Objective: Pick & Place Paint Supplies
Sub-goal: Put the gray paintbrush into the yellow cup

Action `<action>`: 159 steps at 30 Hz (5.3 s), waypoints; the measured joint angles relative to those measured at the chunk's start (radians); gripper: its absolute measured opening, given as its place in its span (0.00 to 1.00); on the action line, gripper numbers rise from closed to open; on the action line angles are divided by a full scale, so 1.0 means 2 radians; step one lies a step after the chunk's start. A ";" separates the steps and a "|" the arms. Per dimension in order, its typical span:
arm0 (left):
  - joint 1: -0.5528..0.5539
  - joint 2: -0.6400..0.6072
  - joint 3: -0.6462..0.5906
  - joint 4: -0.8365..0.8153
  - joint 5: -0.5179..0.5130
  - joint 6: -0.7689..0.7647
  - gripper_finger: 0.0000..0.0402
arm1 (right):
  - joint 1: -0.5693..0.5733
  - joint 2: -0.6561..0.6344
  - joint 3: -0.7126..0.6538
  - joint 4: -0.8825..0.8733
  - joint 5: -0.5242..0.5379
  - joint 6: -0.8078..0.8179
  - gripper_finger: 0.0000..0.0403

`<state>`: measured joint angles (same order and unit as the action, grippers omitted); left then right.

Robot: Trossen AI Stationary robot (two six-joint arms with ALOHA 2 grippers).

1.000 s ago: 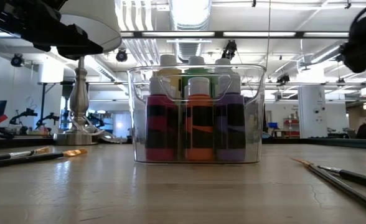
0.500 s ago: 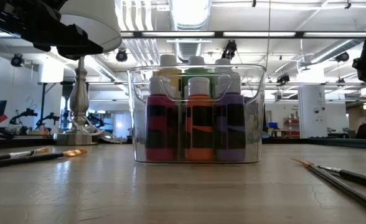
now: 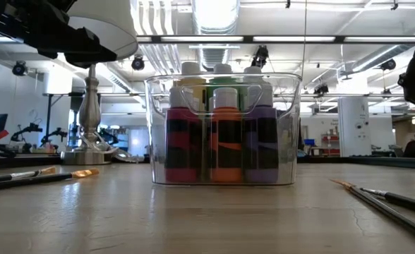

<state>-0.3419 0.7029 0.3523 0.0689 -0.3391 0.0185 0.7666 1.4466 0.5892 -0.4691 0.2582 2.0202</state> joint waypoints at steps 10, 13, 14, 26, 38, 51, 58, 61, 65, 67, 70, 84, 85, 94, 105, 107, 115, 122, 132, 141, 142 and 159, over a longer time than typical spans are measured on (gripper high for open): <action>0.000 0.000 0.000 -0.001 0.000 0.000 0.55 | 0.001 0.008 0.021 0.003 -0.011 -0.010 0.39; 0.000 0.000 0.000 -0.001 0.000 0.000 0.55 | 0.001 0.012 0.023 0.005 -0.013 -0.009 0.36; 0.000 0.000 0.000 -0.001 0.000 0.000 0.55 | 0.001 0.014 0.023 0.006 -0.014 -0.009 0.35; 0.000 0.000 0.000 -0.001 0.000 0.000 0.55 | 0.002 0.021 0.024 0.007 -0.026 -0.013 0.21; 0.000 0.000 0.000 -0.001 0.000 0.000 0.55 | 0.002 0.021 0.023 -0.004 -0.025 -0.021 0.07; 0.000 0.000 0.000 -0.001 0.000 0.000 0.55 | 0.002 0.018 0.023 -0.030 -0.022 -0.051 0.02; 0.000 0.000 0.000 -0.001 0.000 0.000 0.55 | 0.002 -0.003 0.020 -0.059 0.006 -0.070 0.02; 0.000 0.000 0.000 -0.001 0.000 0.000 0.55 | 0.002 -0.016 0.020 -0.078 0.014 -0.070 0.02; 0.000 0.000 0.000 -0.001 0.000 0.000 0.55 | 0.002 -0.031 0.020 -0.094 0.028 -0.070 0.02; 0.000 0.000 0.000 -0.001 0.000 0.000 0.55 | 0.002 -0.039 0.021 -0.103 0.036 -0.072 0.02; 0.000 0.000 0.000 -0.001 0.000 0.000 0.55 | 0.002 -0.052 0.021 -0.119 0.052 -0.073 0.02; 0.000 0.000 0.000 -0.001 0.000 0.000 0.55 | -0.039 -0.136 0.022 -0.147 0.147 -0.171 0.02; 0.000 0.000 0.000 -0.001 0.000 0.000 0.55 | -0.044 -0.143 0.022 -0.146 0.153 -0.184 0.02; 0.000 0.000 0.000 -0.001 0.000 0.000 0.55 | -0.098 -0.200 0.022 -0.140 0.203 -0.291 0.02; 0.000 0.000 0.000 -0.001 0.000 0.000 0.55 | -0.184 -0.226 0.022 -0.019 0.228 -0.501 0.02; 0.000 0.000 0.000 -0.001 0.000 0.000 0.55 | -0.202 -0.226 0.022 0.001 0.227 -0.537 0.02; 0.000 0.000 0.000 -0.001 0.000 0.000 0.55 | -0.277 -0.226 0.022 0.037 0.227 -0.636 0.02; 0.000 0.000 0.000 -0.001 0.000 0.000 0.55 | -0.346 -0.226 0.022 0.099 0.225 -0.748 0.02; 0.000 0.000 0.000 -0.001 0.000 0.000 0.55 | -0.413 -0.226 0.022 0.254 0.205 -0.918 0.02; 0.000 0.000 0.000 -0.001 0.000 0.000 0.55 | -0.460 -0.226 0.022 0.399 0.108 -1.010 0.02; 0.000 0.000 0.000 -0.001 0.000 0.000 0.55 | -0.465 -0.226 0.022 0.409 0.099 -1.011 0.02; 0.000 0.000 0.000 -0.001 0.000 0.000 0.55 | -0.562 -0.141 0.023 0.565 -0.057 -0.998 0.02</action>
<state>-0.3416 0.7029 0.3523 0.0666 -0.3389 0.0185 -0.3565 1.1650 0.6342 0.6618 0.1443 0.0235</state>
